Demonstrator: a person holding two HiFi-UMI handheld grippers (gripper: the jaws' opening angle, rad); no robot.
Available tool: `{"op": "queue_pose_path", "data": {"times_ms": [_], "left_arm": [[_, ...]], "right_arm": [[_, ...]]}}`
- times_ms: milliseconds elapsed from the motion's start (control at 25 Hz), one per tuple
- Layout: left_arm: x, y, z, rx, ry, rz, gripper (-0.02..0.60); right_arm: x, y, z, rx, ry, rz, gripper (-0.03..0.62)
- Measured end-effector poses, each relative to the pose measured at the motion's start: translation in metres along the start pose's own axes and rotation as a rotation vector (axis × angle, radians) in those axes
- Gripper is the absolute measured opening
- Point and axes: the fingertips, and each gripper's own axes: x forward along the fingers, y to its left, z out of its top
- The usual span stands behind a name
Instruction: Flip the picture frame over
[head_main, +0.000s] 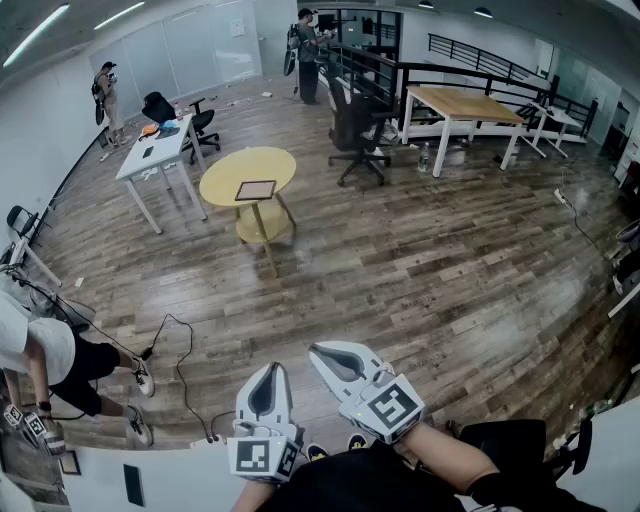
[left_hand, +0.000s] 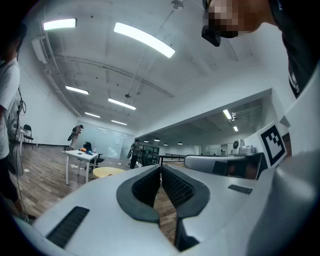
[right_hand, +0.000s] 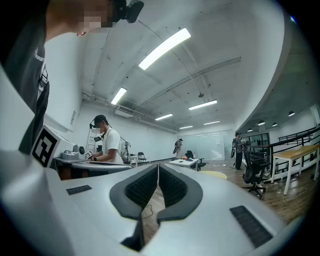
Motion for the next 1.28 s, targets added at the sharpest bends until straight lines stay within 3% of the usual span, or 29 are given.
{"op": "queue_pose_path", "data": {"times_ms": [680, 1280], "left_arm": [[0.008, 0.011, 0.004, 0.005, 0.001, -0.035, 0.031], [-0.016, 0.090, 0.000, -0.009, 0.011, 0.036, 0.031]], "right_arm": [[0.007, -0.017, 0.001, 0.059, -0.048, -0.067, 0.023], [0.044, -0.012, -0.009, 0.067, -0.019, -0.137, 0.023]]}}
